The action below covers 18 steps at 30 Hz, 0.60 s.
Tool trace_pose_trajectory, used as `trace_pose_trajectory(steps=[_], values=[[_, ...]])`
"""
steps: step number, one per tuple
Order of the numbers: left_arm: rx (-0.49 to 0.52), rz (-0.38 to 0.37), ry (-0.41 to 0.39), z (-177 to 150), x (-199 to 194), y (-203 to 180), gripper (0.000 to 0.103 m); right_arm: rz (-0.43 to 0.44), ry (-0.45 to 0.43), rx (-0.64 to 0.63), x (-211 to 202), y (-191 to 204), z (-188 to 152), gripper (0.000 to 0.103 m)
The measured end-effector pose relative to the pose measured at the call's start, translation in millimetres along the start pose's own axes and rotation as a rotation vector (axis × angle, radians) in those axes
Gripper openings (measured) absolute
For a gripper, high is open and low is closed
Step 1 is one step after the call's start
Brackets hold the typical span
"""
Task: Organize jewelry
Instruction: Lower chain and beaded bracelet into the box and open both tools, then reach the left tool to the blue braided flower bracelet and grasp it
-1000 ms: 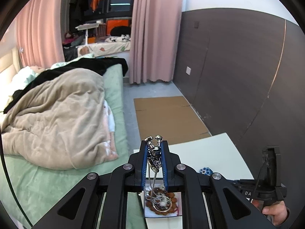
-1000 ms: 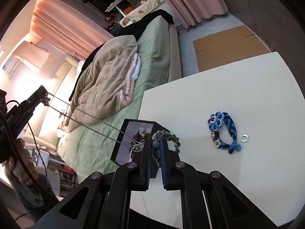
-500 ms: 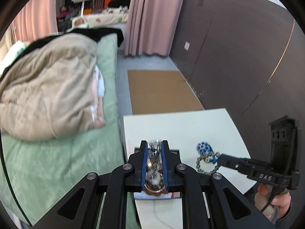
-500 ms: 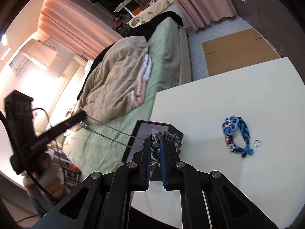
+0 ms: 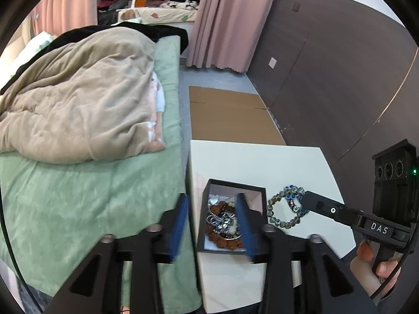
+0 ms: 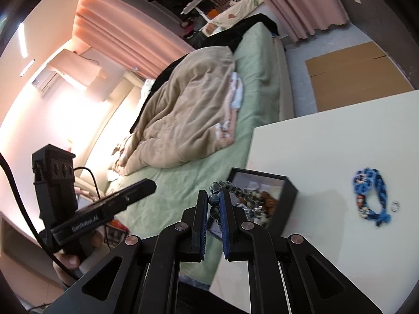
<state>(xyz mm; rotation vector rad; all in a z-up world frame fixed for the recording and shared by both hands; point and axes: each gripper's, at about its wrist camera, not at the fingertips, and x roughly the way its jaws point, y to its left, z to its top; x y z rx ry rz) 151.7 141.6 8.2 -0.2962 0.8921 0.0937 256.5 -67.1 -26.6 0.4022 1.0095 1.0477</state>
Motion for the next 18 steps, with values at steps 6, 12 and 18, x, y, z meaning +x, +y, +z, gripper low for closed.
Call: trace_pose_trajectory(steps=[6, 12, 18], values=[[-0.027, 0.014, -0.039, -6.7, -16.4, 10.8, 0.074, 0.024, 0.044, 0.005, 21.1, 9.4, 1.1, 0.063], [-0.022, 0.003, -0.045, -13.6, -20.8, 7.9, 0.074, -0.064, 0.006, 0.048, -0.7, -8.3, -3.7, 0.067], [0.005, -0.022, -0.036, -17.6, -13.3, -10.1, 0.074, -0.119, -0.017, 0.052, -30.0, -20.0, -5.3, 0.067]])
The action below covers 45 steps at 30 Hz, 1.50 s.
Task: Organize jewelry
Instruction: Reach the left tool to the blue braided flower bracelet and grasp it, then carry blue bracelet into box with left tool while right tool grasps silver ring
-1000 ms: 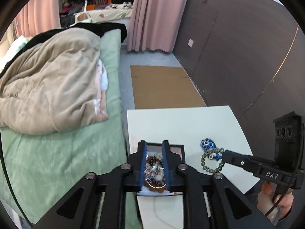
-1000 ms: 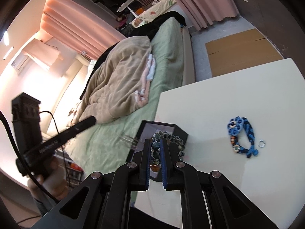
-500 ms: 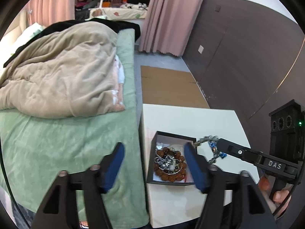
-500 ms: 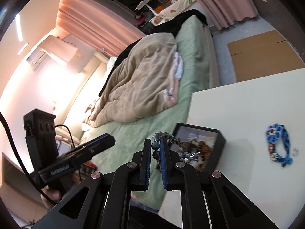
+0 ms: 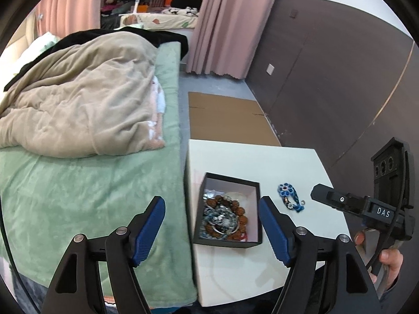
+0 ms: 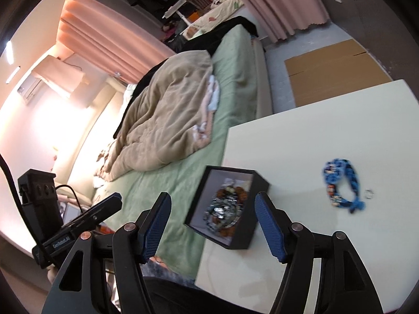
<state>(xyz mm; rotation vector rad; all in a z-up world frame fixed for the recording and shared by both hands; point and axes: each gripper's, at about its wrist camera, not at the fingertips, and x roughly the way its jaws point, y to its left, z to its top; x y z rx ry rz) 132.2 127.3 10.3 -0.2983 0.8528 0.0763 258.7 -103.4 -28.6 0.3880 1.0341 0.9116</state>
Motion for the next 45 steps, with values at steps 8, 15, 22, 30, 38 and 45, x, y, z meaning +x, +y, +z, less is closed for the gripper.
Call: trace_pose_trajectory(steps=[8, 15, 22, 30, 38, 45], values=[[0.038, -0.051, 0.025, 0.2, 18.7, -34.6, 0.074, -0.066, -0.020, 0.076, -31.3, -41.7, 2.5, 0.069], [0.085, -0.080, 0.067, 3.3, 44.7, -71.3, 0.074, -0.086, -0.037, 0.139, -48.6, -73.1, 3.6, 0.078], [0.121, -0.078, 0.124, 9.4, 77.6, -107.1, 0.074, -0.158, -0.033, 0.195, -58.1, -109.3, 4.7, 0.078], [0.192, -0.081, 0.188, 13.6, 117.5, -147.1, 0.066, -0.192, 0.004, 0.203, -53.8, -138.0, 6.1, 0.070], [0.225, -0.061, 0.266, 14.3, 168.9, -171.6, 0.053, -0.227, 0.018, 0.219, -52.0, -163.4, 8.4, 0.068], [0.223, -0.001, 0.353, 9.8, 213.8, -179.4, 0.051, -0.254, 0.038, 0.232, -51.2, -176.2, 11.7, 0.059]])
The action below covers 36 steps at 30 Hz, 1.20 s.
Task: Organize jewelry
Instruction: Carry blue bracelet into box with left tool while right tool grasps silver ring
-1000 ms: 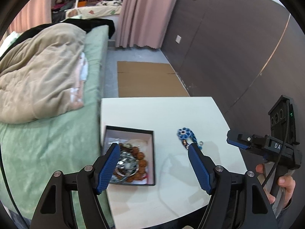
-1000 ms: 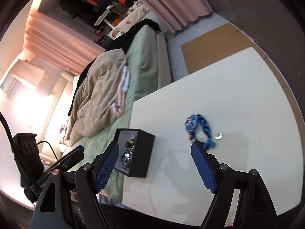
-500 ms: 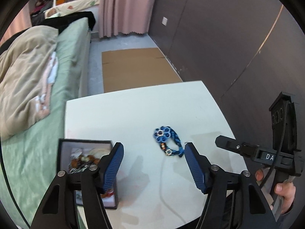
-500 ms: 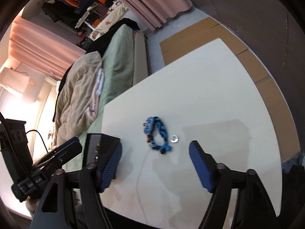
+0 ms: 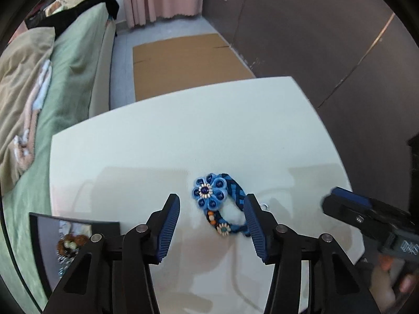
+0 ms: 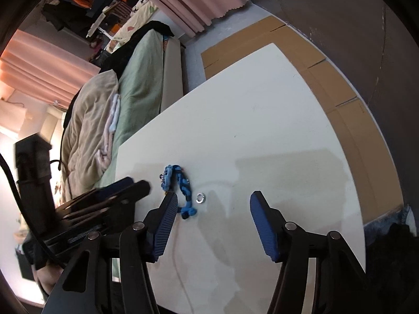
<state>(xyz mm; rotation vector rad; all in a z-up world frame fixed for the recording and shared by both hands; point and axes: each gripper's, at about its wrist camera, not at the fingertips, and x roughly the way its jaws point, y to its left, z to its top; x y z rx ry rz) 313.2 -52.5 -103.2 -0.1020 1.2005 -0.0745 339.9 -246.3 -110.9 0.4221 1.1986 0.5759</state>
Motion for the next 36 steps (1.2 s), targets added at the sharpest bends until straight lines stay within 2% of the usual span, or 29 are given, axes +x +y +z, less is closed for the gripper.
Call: trace_pose_trajectory(steps=[7, 10, 12, 14, 20, 24, 29, 36], values=[[-0.003, 0.025, 0.039, 3.8, 28.5, -0.3, 0.049, -0.018, 0.029, -0.002, 7.1, -3.6, 0.5, 0.052], [-0.009, 0.042, 0.040, 2.4, 37.9, 2.3, 0.034, -0.014, 0.036, -0.001, 10.2, -4.4, 1.4, 0.050], [-0.047, 0.016, 0.026, 0.2, 35.4, 9.4, 0.030, -0.012, 0.049, 0.005, 14.5, -4.7, 2.1, 0.043], [-0.068, -0.004, 0.015, -2.2, 29.4, 14.6, 0.021, -0.014, 0.069, 0.004, 20.6, -3.8, 1.5, 0.039], [-0.069, -0.037, -0.036, -8.7, -5.5, 21.3, 0.020, -0.030, 0.092, -0.046, 31.5, 10.5, -0.6, 0.036], [-0.086, -0.053, -0.075, -11.8, -30.7, 30.8, 0.020, -0.052, 0.115, -0.070, 41.9, 19.5, -1.8, 0.027], [-0.092, -0.054, -0.120, -13.6, -56.6, 42.3, 0.020, -0.097, 0.132, -0.110, 54.1, 34.2, -4.2, 0.026], [-0.110, -0.053, -0.165, -25.0, -84.0, 62.7, 0.020, -0.271, 0.123, -0.192, 65.9, 55.8, -10.1, 0.026]])
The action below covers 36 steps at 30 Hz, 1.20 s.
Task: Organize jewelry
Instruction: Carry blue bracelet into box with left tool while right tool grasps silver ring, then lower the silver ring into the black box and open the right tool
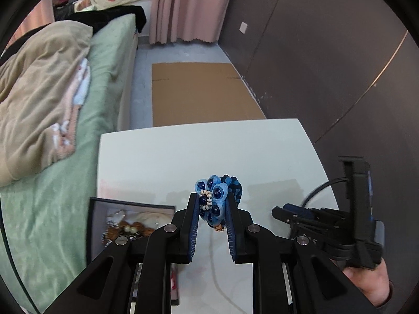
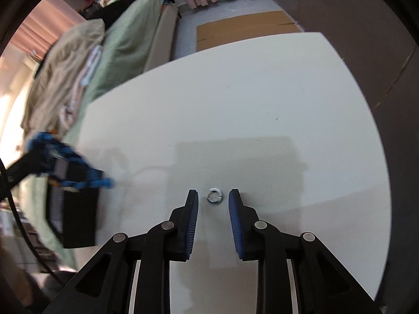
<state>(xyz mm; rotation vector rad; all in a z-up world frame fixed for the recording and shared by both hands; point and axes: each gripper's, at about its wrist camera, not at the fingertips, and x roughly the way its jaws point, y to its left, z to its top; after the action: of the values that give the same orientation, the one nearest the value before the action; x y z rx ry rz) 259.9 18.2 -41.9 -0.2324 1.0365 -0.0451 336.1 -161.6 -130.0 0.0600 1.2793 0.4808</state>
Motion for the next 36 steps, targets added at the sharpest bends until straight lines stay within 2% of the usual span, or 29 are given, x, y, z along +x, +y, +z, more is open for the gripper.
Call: trace_pose_trajectory(steps=[2, 4, 5, 9, 11, 17, 27, 30, 32, 33, 36], values=[[-0.006, -0.002, -0.010, -2.0, -8.2, 7.3, 0.020, -0.020, 0.002, -0.013, 0.7, 4.8, 0.3, 0.025], [-0.012, -0.004, -0.019, -3.1, -14.6, 14.3, 0.020, -0.048, 0.003, -0.034, 1.7, 9.7, 0.0, 0.018], [-0.017, -0.005, -0.025, -4.5, -19.2, 17.7, 0.020, -0.092, 0.001, -0.059, 2.6, 14.7, -0.7, 0.016], [-0.029, -0.007, -0.046, -7.7, -34.5, 29.9, 0.020, -0.198, -0.005, -0.135, 4.7, 31.6, -3.5, 0.014], [-0.035, -0.004, -0.059, -10.3, -44.4, 37.3, 0.020, -0.209, -0.010, -0.137, 3.8, 33.9, -4.6, 0.014], [-0.057, 0.016, -0.079, -20.5, -64.8, 56.5, 0.020, -0.131, -0.047, -0.118, -14.7, 41.9, -7.1, 0.014], [-0.105, 0.012, -0.075, -24.0, -58.4, 79.0, 0.021, 0.048, -0.134, -0.104, -65.9, 74.4, -17.6, 0.014], [-0.131, 0.001, -0.060, -24.1, -56.0, 86.3, 0.034, 0.104, -0.163, -0.112, -80.4, 87.7, -23.7, 0.014], [-0.168, -0.017, -0.065, -26.9, -59.9, 94.4, 0.061, 0.151, -0.179, -0.120, -87.2, 98.0, -27.7, 0.014], [-0.176, -0.022, -0.076, -28.3, -62.9, 96.0, 0.065, 0.166, -0.184, -0.125, -90.7, 101.5, -30.5, 0.014], [-0.181, -0.029, -0.107, -33.6, -76.4, 102.3, 0.067, 0.198, -0.193, -0.141, -92.6, 116.8, -34.3, 0.014]])
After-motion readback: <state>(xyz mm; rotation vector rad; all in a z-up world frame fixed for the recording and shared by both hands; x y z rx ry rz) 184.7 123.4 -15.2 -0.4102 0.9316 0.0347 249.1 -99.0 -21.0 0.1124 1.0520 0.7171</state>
